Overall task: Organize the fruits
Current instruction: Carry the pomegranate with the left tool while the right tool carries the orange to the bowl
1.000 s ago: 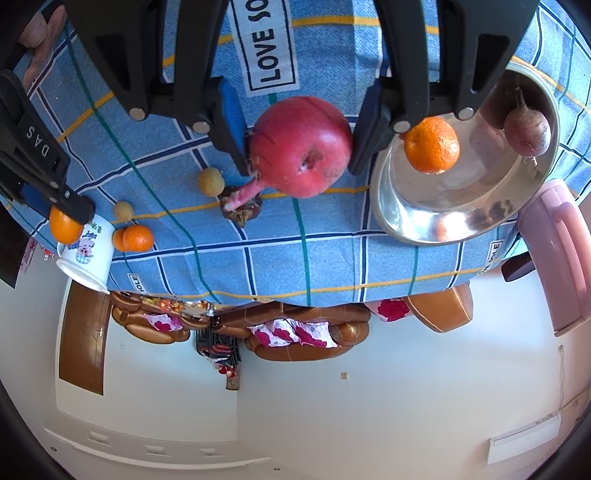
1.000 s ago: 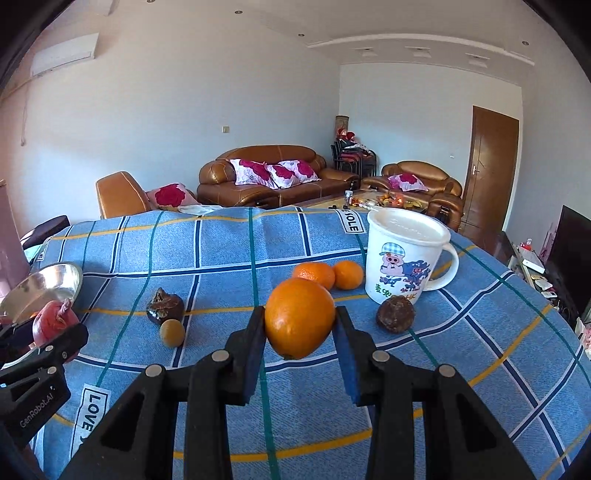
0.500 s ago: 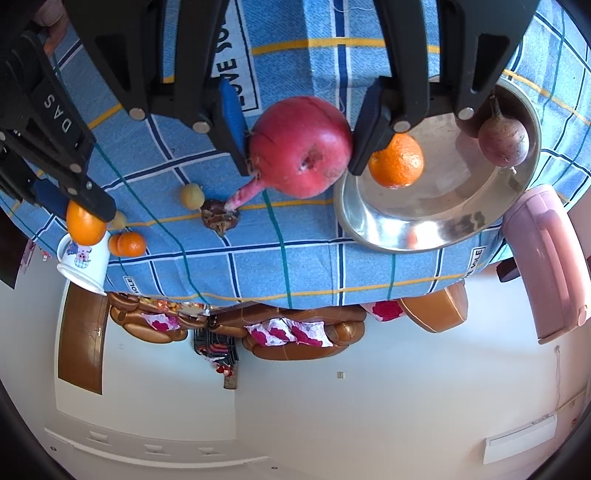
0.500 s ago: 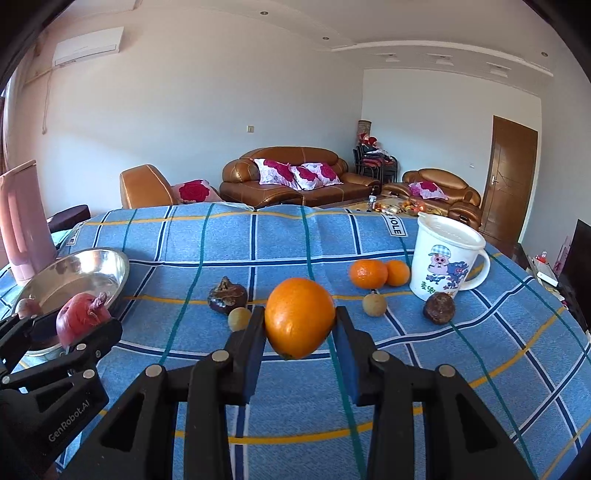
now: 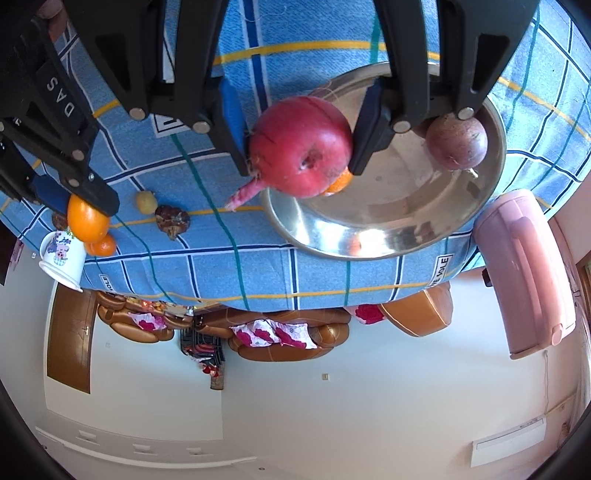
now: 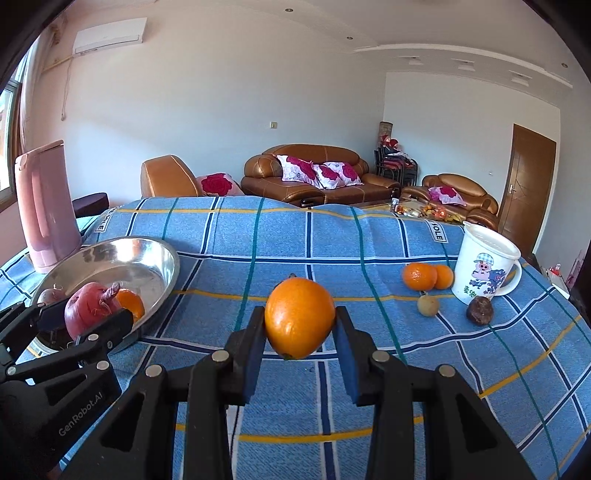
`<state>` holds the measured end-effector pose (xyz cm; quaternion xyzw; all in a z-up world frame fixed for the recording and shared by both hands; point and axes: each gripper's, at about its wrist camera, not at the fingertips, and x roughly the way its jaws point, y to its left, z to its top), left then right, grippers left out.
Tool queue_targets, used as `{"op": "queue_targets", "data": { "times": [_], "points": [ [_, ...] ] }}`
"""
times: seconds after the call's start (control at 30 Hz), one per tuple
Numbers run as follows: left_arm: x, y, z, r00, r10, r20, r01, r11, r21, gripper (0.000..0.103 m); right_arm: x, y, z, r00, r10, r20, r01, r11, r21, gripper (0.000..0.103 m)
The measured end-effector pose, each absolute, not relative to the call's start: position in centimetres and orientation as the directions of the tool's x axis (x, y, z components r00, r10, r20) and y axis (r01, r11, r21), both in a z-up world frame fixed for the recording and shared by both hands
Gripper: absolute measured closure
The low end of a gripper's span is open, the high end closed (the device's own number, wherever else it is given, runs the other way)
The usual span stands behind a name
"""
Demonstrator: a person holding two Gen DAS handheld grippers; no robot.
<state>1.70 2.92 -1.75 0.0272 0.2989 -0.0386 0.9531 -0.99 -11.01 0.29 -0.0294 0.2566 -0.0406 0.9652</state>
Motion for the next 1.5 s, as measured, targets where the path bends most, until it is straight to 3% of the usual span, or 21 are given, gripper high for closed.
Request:
{"op": "queue_targets", "data": {
  "times": [1.03, 1.33, 1.5],
  "points": [
    [6.5, 12.6, -1.5, 0.826, 0.054, -0.562, -0.06, 0.998, 0.008, 0.049, 5.3, 0.3, -0.2, 0.857, 0.066, -0.511, -0.093, 0.995, -0.027, 0.064],
    [9.2, 12.9, -2.1, 0.791, 0.036, -0.611, -0.035, 0.999, 0.014, 0.049, 8.6, 0.3, -0.9, 0.823, 0.106, -0.558, -0.098, 0.994, 0.043, 0.064],
    [11.1, 14.5, -3.0, 0.729, 0.01, -0.684, -0.064, 0.997, -0.054, 0.049, 9.8, 0.8, -1.4, 0.792, 0.132, -0.596, -0.117, 0.991, 0.063, 0.064]
  ]
}}
